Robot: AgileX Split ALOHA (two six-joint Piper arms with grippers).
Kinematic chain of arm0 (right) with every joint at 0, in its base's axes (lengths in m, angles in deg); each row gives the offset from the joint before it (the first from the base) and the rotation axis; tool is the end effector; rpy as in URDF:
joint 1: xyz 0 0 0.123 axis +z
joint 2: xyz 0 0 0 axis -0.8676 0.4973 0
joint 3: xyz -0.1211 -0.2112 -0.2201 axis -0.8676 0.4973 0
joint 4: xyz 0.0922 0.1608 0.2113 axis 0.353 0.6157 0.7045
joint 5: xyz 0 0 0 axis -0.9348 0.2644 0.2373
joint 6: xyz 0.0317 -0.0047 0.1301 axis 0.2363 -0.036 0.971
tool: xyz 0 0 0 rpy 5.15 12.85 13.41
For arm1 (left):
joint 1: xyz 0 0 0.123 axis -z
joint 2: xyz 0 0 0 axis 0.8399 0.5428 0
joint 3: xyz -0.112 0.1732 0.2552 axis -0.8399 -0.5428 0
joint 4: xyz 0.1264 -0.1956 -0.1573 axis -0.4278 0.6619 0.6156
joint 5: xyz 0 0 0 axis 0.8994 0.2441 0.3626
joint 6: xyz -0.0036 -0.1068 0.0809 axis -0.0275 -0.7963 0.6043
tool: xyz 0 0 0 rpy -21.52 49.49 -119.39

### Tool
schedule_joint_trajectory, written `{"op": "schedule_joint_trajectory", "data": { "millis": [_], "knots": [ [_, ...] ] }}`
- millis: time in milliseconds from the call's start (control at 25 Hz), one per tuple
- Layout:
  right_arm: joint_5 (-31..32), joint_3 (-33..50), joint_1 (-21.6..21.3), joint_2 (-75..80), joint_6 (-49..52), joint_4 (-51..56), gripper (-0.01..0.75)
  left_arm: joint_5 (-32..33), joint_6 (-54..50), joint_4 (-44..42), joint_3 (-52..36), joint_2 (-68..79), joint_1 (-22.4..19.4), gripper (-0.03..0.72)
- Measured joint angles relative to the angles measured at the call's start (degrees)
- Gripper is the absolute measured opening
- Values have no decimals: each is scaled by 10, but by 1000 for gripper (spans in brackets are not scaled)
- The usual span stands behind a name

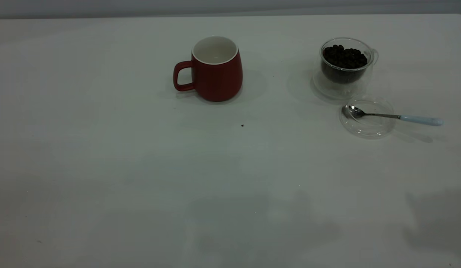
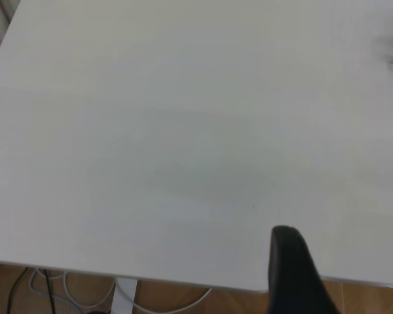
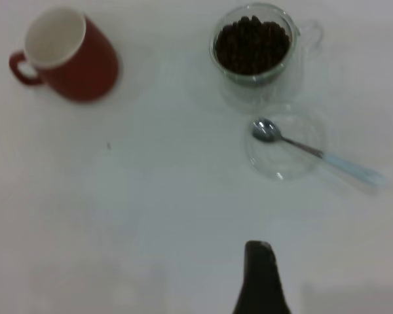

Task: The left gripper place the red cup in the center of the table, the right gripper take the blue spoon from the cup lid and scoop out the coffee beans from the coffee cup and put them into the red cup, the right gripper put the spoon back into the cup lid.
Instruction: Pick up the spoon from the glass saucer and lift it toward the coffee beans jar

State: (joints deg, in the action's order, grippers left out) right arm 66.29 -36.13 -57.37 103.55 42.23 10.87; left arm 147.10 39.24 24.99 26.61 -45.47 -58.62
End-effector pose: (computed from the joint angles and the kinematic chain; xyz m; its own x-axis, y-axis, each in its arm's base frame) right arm 0.2018 0.0381 0.2300 -0.7168 0.1138 -0.6880 -0.0904 0.9631 0.2534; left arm 0.0091 0.0053 0.2586 -0.5126 -0.0871 -0.8542 -0.0967 0.9944 -0.0434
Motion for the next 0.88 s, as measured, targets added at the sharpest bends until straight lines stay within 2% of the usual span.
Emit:
{"op": "schedule_joint_trajectory", "data": {
  "millis": [200,440,640,880],
  "knots": [
    [-112,-4,0,141,-106,132,577,0,0,0,0,0,0,445],
    [-167,-6,0,293,-221,258,577,0,0,0,0,0,0,445],
    [-167,-33,-26,388,-275,312,577,0,0,0,0,0,0,445],
    [-117,-82,-102,448,-309,333,577,0,0,0,0,0,0,445]
  ]
}}
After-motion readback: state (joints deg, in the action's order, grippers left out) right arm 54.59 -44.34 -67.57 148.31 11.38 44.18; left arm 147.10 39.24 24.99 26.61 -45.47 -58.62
